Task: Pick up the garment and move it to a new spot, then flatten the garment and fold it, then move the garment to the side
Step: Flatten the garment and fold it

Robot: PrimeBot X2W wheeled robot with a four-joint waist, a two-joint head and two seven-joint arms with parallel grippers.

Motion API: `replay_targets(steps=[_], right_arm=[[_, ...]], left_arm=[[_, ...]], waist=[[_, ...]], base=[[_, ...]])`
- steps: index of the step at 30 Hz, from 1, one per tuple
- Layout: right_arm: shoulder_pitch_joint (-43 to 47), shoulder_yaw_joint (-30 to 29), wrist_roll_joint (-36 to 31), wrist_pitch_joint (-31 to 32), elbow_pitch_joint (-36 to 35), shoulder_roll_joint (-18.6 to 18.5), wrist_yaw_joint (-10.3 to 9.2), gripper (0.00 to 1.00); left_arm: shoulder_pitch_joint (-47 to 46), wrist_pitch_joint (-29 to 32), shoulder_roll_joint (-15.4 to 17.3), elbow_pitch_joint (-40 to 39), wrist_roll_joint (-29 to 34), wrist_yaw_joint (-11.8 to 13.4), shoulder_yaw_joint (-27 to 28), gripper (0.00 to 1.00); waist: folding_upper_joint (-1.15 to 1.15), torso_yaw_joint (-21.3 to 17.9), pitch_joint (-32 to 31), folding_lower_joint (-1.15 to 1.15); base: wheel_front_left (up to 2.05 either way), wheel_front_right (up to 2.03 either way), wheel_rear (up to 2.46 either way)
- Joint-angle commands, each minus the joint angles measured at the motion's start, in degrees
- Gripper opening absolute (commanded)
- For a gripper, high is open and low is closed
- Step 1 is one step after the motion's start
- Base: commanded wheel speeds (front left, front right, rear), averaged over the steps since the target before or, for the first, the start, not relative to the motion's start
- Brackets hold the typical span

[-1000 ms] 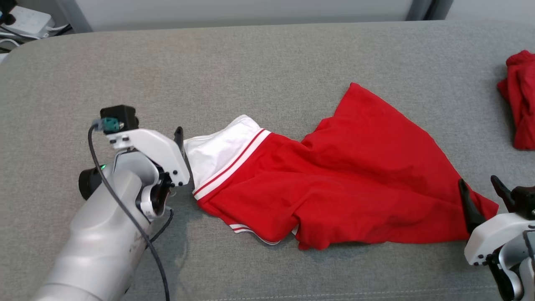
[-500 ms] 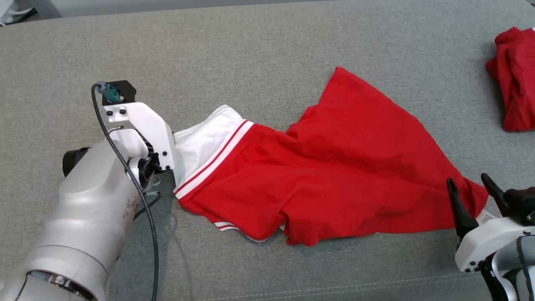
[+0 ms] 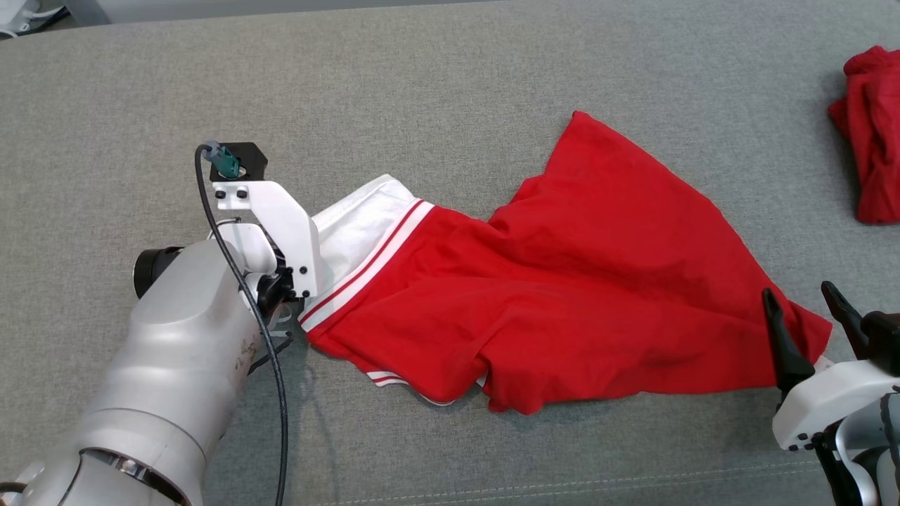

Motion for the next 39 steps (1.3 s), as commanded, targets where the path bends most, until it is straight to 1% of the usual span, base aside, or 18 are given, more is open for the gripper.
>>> replay_targets(steps=[1, 4, 8, 10, 14, 18, 20, 23, 24, 26, 31, 35, 39], right_arm=[[0.4, 1.1, -0.1, -0.2, -1.7, -0.8, -0.25, 1.0], [0.0, 1.7, 0.2, -0.5, -1.7, -0.9, -0.25, 1.0], [-2.6, 2.6, 0.9, -1.1, -0.5, -0.9, -0.25, 1.0], [-5.2, 3.4, 1.8, -0.7, 0.7, -1.5, -0.25, 1.0], [-12.4, 4.7, 5.9, 1.5, 5.1, -3.2, -0.25, 1.0], [-20.1, 6.1, 11.6, 5.6, 11.6, -5.6, -0.25, 1.0], [-23.6, 7.1, 13.2, 7.4, 15.1, -7.4, -0.25, 1.0], [-28.1, 8.1, 16.0, 9.8, 20.2, -8.9, -0.25, 1.0], [-28.1, 8.1, 16.0, 9.8, 20.2, -8.9, -0.25, 1.0], [-30.9, 9.4, 17.9, 10.7, 22.9, -9.8, -0.25, 1.0], [-37.8, 16.2, 21.8, 13.0, 27.1, -11.9, -0.25, 1.0], [-43.0, 20.6, 22.8, 15.6, 31.8, -13.5, -0.25, 1.0], [-47.2, 23.9, 23.7, 17.1, 36.5, -13.6, -0.25, 1.0]], left_arm=[[-1.9, -0.9, 1.9, -0.4, 0.2, -0.6, 0.7, 0.0], [-2.1, -4.2, 2.1, -0.3, 0.9, -0.3, 0.4, 0.0], [-2.5, -12.5, 2.6, -1.1, 2.4, 0.3, 0.0, 0.0], [-2.4, -15.9, 2.5, -1.4, 3.0, 0.3, -0.3, 0.0], [-2.2, -21.3, 2.0, -2.2, 3.6, -0.5, -0.6, 0.0], [-1.0, -22.7, 1.0, -2.7, 2.8, -2.7, -0.5, 0.0], [-0.4, -23.6, 0.6, -3.1, 2.7, -3.4, -0.7, 0.0], [0.5, -24.7, -0.1, -4.0, 2.4, -4.1, -1.0, 0.0], [0.5, -24.7, -0.1, -4.0, 2.4, -4.1, -1.0, 0.0], [0.9, -25.5, -0.5, -4.7, 2.4, -4.4, -1.2, 0.0], [1.6, -27.2, -1.1, -6.8, 2.5, -4.6, -2.0, 0.0], [2.0, -27.3, -1.4, -8.6, 2.6, -4.4, -2.9, 0.0], [2.2, -27.2, -1.6, -10.5, 2.6, -4.0, -3.9, 0.0]], waist=[[0.0, 0.1, 0.0, 0.0], [0.0, 0.4, -0.1, 0.0], [0.0, 1.1, -0.3, 0.0], [0.0, 1.7, -0.2, 0.0], [0.0, 3.5, 0.3, 0.0], [0.0, 5.6, 0.9, 0.0], [0.0, 6.8, 1.3, 0.0], [0.0, 8.5, 1.9, 0.0], [0.0, 8.5, 1.9, 0.0], [0.0, 9.5, 2.4, 0.0], [0.0, 11.5, 3.6, 0.0], [0.0, 13.2, 4.5, 0.0], [0.0, 14.8, 5.2, 0.0]], base=[[0.0, 0.0, 0.0], [0.0, 0.0, 0.0], [0.0, 0.0, 0.0], [0.0, 0.0, 0.0], [0.0, 0.0, 0.0], [0.0, 0.0, 0.0], [0.0, 0.0, 0.0], [0.0, 0.0, 0.0], [0.0, 0.0, 0.0], [0.0, 0.0, 0.0], [0.0, 0.0, 0.0], [0.0, 0.0, 0.0], [0.0, 0.0, 0.0]])
